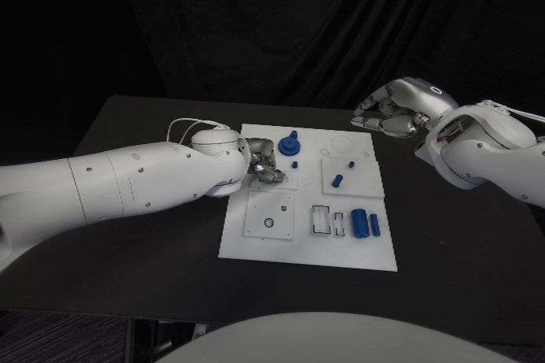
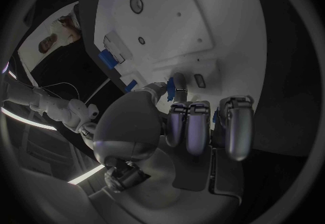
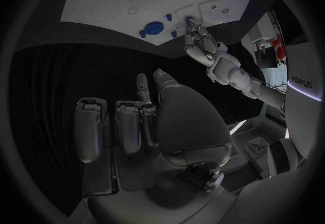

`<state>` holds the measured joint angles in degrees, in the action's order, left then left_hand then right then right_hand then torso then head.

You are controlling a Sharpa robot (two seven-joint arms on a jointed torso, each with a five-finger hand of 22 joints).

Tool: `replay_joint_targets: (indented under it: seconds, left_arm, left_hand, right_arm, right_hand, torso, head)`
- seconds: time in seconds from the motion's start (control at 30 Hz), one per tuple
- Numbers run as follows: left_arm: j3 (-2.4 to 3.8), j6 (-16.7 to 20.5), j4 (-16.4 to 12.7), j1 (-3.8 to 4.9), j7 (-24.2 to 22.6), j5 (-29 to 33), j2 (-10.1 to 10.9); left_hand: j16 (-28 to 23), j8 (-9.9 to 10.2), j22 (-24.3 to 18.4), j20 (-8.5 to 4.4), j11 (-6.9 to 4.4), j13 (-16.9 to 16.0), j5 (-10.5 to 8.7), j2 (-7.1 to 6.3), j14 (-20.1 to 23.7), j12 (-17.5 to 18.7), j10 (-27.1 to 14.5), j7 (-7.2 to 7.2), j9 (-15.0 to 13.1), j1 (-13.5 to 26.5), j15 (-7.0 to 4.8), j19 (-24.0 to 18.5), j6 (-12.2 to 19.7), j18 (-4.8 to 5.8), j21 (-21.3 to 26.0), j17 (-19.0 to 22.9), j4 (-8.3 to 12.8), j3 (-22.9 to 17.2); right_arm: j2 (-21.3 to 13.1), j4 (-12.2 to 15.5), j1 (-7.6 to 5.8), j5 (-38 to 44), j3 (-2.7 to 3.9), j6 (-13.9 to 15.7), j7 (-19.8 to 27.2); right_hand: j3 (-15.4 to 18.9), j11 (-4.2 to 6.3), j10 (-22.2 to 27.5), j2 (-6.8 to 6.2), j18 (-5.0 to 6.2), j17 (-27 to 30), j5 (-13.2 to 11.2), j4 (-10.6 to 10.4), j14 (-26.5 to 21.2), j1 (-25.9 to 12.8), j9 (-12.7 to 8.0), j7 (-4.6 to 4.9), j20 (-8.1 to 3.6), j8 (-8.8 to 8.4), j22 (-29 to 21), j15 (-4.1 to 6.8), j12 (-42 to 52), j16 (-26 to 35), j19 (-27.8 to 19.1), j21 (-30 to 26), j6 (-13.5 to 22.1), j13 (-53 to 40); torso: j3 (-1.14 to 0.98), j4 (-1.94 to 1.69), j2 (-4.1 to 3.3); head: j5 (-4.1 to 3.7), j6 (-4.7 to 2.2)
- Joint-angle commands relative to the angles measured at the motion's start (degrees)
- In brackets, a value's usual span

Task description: Assemble the parts on the task board

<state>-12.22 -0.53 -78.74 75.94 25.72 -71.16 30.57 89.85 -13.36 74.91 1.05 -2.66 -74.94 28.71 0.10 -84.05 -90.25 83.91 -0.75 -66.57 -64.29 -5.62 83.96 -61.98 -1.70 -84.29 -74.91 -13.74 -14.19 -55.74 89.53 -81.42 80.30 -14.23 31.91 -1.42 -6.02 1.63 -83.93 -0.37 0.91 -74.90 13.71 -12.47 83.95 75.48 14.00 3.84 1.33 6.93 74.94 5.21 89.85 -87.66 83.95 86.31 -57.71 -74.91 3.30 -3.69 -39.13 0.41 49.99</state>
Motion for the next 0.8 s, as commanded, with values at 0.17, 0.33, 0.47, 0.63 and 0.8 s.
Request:
replay_joint_targets:
  seconds: [0.17,0.33,0.47,0.63,0.8]
  left_arm:
    - [0.03,1.35,-1.79,-0.15,-0.67,-0.19,0.86]
    - [0.03,1.47,-2.48,-0.15,-0.33,-0.19,1.32]
    - [0.03,1.38,-2.57,-0.15,-0.03,-0.19,1.51]
    - [0.03,0.70,-2.42,-0.15,0.46,-0.19,1.51]
    - [0.03,-0.16,-2.03,-0.15,1.14,-0.19,1.37]
  left_hand:
    - [0.15,0.22,10.35,-0.11,-0.35,-15.06,0.37,-0.34,-5.95,0.25,6.09,0.10,-0.11,-0.61,-0.01,1.29,-0.12,-0.22,0.19,-15.09,0.13,-0.33]
    - [0.15,0.19,10.39,-0.12,-0.35,-15.06,0.36,-0.40,-5.95,0.25,6.09,0.10,-0.14,-0.57,-0.02,1.34,-0.20,-0.21,0.14,-15.09,0.10,-0.36]
    - [0.15,0.14,10.41,-0.13,-0.35,-15.06,0.34,-0.42,-5.95,0.25,6.09,0.09,-0.18,-0.45,-0.03,1.35,-0.32,-0.20,0.13,-15.09,0.00,-0.43]
    - [0.15,0.09,10.46,-0.14,-0.37,-15.06,0.34,-0.38,-5.95,0.25,6.09,0.11,-0.23,-0.31,-0.04,1.40,-0.48,-0.19,0.09,-15.09,-0.13,-0.53]
    - [0.15,0.07,10.44,-0.14,-0.38,-15.06,0.31,-0.37,-5.95,0.25,6.09,0.12,-0.26,-0.24,-0.05,1.38,-0.55,-0.19,0.11,-15.09,-0.19,-0.59]
  right_arm:
    - [-0.15,-0.06,0.16,0.31,0.05,-0.41,-1.25]
    - [-0.23,-0.07,0.17,0.31,0.05,-0.52,-1.32]
    - [-0.26,-0.07,0.17,0.31,0.05,-0.63,-1.41]
    - [-0.22,-0.12,0.18,0.31,0.05,-0.85,-1.52]
    - [-0.12,-0.14,0.20,0.31,0.05,-1.10,-1.62]
  right_hand:
    - [0.03,-0.35,-6.07,0.07,0.16,-10.42,0.34,0.37,5.14,0.55,0.06,0.11,0.30,-0.07,13.66,-0.39,0.15,-0.01,4.07,-0.25,-0.45,-15.09]
    - [0.04,-0.35,-6.07,0.07,0.15,-10.44,0.33,0.38,5.15,0.54,0.07,0.10,0.29,-0.06,13.68,-0.39,0.15,-0.02,4.09,-0.21,-0.49,-15.09]
    - [0.04,-0.35,-6.07,0.07,0.15,-10.44,0.33,0.38,5.15,0.54,0.07,0.10,0.29,-0.06,13.68,-0.39,0.15,-0.02,4.09,-0.21,-0.49,-15.09]
    - [0.02,-0.35,-6.07,0.12,0.15,-10.41,0.32,0.42,5.14,0.57,0.09,0.08,0.29,-0.03,13.68,-0.38,0.15,-0.01,4.09,-0.21,-0.58,-15.09]
    - [-0.01,-0.35,-6.07,0.19,0.15,-10.39,0.32,0.47,5.13,0.61,0.13,0.06,0.28,0.02,13.67,-0.37,0.15,0.00,4.08,-0.23,-0.74,-15.09]
  torso:
    - [0.04,-0.04,-0.01]
    - [0.04,-0.06,0.01]
    - [0.02,-0.03,0.05]
    - [0.04,-0.05,0.06]
    - [0.03,-0.04,0.04]
  head:
    - [-0.28,0.01]
    - [-0.27,0.01]
    - [-0.28,0.01]
    - [-0.14,0.01]
    - [-0.03,0.01]
